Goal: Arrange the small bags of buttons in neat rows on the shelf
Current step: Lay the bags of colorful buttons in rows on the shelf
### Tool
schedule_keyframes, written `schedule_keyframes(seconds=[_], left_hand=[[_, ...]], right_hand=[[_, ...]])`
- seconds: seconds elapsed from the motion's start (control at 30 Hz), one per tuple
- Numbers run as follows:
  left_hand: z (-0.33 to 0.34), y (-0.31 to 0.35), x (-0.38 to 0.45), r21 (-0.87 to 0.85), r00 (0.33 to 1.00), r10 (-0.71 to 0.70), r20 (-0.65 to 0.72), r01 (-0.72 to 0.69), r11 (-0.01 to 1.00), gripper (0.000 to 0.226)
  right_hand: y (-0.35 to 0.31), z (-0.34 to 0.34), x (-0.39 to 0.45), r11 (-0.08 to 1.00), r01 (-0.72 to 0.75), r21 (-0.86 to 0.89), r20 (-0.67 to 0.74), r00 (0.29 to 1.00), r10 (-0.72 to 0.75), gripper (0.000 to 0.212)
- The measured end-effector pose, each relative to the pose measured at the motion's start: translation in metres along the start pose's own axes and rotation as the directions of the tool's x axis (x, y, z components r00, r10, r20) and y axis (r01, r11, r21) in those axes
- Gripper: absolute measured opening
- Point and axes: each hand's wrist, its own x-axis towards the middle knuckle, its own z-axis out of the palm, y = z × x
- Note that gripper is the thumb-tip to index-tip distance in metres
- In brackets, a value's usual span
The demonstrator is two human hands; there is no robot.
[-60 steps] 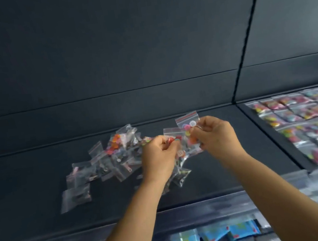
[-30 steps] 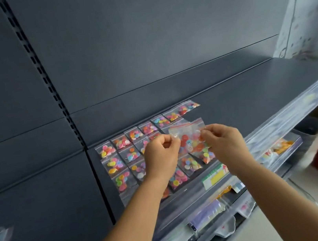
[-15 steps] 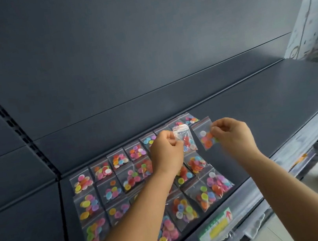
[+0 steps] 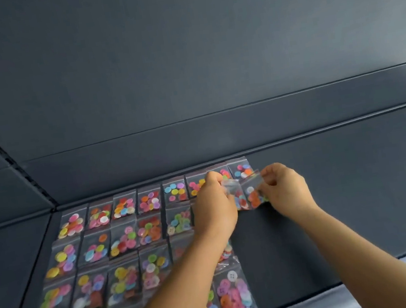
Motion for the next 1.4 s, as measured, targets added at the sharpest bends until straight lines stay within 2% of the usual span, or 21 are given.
schedule_keyframes(seconds=[0.13, 0.23, 0.33, 0.4, 0.5, 0.67, 0.97, 1.07, 1.27, 1.4], left_hand=[[0.006, 0.005, -0.008, 0.170, 0.999, 0.023, -0.043, -0.015, 0.985, 0.033], [0.005, 0.004, -0.011, 0.272, 0.993, 0.097, -0.071, -0.074, 0.960, 0.029], [0.006, 0.000, -0.014, 0.344, 0.963, 0.261, 0.071, -0.269, 0.900, 0.031], [0.007, -0.001, -0.020, 0.352, 0.939, 0.299, 0.170, -0.341, 0.872, 0.030], [0.008, -0.003, -0.023, 0.376, 0.946, 0.268, 0.182, -0.319, 0.870, 0.029], [0.005, -0.006, -0.023, 0.390, 0.943, 0.281, 0.179, -0.330, 0.859, 0.030], [0.003, -0.004, -0.025, 0.393, 0.941, 0.296, 0.167, -0.338, 0.855, 0.032], [-0.002, -0.002, -0.028, 0.408, 0.945, 0.300, 0.130, -0.327, 0.852, 0.040], [-0.038, -0.017, -0.045, 0.473, 0.959, 0.284, 0.000, -0.251, 0.845, 0.056], [-0.076, -0.045, -0.067, 0.470, 0.972, 0.212, -0.101, -0.141, 0.871, 0.060]], right_hand=[[0.002, 0.001, 0.003, 0.987, 0.092, -0.131, 0.094, 0.992, -0.080, 0.026], [0.004, -0.001, 0.000, 0.944, 0.224, -0.242, 0.101, 0.974, -0.205, 0.032], [0.004, -0.007, -0.007, 0.891, 0.374, -0.258, 0.142, 0.927, -0.348, 0.025], [0.007, -0.008, -0.011, 0.827, 0.477, -0.298, 0.217, 0.878, -0.428, 0.019], [0.013, -0.008, -0.013, 0.771, 0.528, -0.355, 0.287, 0.847, -0.448, 0.020], [0.013, -0.008, -0.013, 0.783, 0.506, -0.362, 0.248, 0.862, -0.443, 0.021], [0.010, -0.012, -0.014, 0.754, 0.516, -0.406, 0.279, 0.856, -0.436, 0.022], [0.001, -0.012, -0.018, 0.748, 0.533, -0.395, 0.272, 0.846, -0.459, 0.030], [-0.030, 0.005, -0.038, 0.664, 0.629, -0.405, 0.362, 0.777, -0.515, 0.058], [-0.061, 0.031, -0.065, 0.629, 0.700, -0.338, 0.436, 0.709, -0.555, 0.064]])
